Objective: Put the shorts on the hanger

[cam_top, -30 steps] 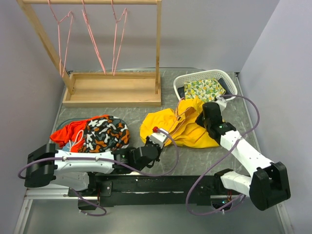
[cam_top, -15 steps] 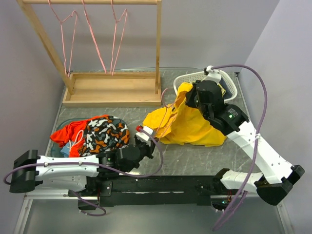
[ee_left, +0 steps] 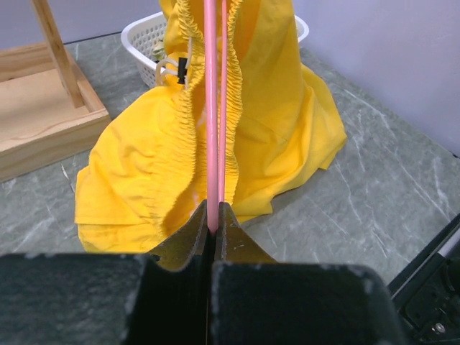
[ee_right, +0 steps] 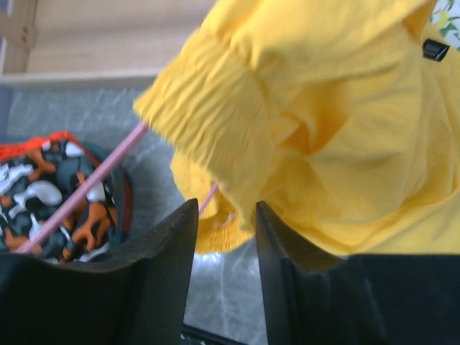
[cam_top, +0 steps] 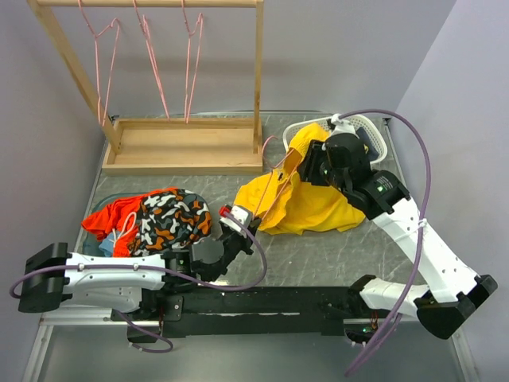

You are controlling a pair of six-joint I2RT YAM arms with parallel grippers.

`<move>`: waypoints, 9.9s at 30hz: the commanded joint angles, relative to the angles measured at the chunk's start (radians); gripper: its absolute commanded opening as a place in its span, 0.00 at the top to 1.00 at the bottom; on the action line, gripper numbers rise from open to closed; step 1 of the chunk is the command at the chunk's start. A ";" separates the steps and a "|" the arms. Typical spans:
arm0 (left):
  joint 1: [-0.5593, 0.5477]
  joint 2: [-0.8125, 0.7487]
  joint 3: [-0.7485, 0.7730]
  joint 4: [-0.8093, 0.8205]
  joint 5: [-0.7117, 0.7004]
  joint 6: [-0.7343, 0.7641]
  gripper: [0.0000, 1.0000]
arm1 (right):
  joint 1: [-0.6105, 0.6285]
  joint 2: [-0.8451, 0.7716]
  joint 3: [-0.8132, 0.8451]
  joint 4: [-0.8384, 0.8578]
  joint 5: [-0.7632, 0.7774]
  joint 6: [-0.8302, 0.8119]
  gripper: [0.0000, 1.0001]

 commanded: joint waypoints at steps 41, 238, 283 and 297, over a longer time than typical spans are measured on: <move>-0.054 0.362 0.134 0.300 -0.116 0.149 0.99 | -0.284 0.003 -0.207 0.046 -0.190 0.367 0.79; 0.046 0.243 0.384 -0.567 0.091 -0.282 0.99 | -0.293 0.052 -0.261 0.096 -0.200 0.702 1.00; 0.046 -0.225 0.925 -1.285 -0.089 -0.345 0.99 | -0.163 -0.256 -0.293 0.220 -0.273 0.393 0.00; 0.066 0.017 1.100 -1.372 -0.394 -0.339 0.99 | -0.121 -0.238 -0.339 0.203 -0.259 0.341 0.00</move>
